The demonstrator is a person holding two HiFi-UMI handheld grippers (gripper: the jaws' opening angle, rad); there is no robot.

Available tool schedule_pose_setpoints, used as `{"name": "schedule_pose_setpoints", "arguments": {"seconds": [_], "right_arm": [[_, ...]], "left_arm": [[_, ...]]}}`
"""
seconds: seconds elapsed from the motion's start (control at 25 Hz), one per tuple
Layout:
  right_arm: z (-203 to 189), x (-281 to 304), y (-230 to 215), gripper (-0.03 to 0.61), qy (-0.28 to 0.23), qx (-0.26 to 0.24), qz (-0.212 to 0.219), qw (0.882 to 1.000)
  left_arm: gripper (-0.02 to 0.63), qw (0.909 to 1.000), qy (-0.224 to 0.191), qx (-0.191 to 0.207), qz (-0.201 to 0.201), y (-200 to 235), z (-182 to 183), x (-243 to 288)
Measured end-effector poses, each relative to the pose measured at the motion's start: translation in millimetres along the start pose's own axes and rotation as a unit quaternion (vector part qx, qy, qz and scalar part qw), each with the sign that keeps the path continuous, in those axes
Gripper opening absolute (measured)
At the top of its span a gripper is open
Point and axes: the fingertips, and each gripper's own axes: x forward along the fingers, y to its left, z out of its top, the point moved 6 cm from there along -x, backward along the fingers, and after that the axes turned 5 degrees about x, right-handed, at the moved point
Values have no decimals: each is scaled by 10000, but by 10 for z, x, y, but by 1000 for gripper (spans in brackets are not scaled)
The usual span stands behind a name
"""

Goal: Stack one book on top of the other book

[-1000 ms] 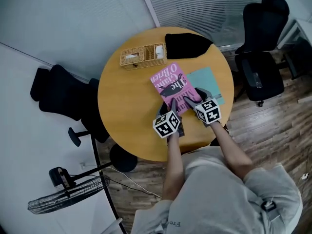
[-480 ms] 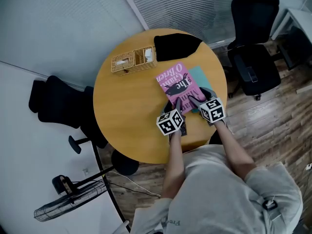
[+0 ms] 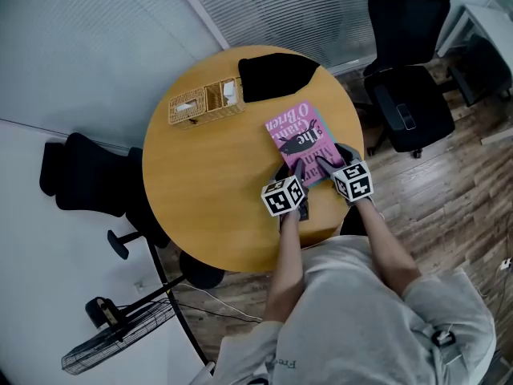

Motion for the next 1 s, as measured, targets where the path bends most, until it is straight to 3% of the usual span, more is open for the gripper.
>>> {"name": "schedule_pose_setpoints", "arguments": {"seconds": [1.0], "right_arm": [[-411,221,-336,292,561,27,6,9984]], "left_arm": [[196,9981,566,-174,151,18,-405,432]]}}
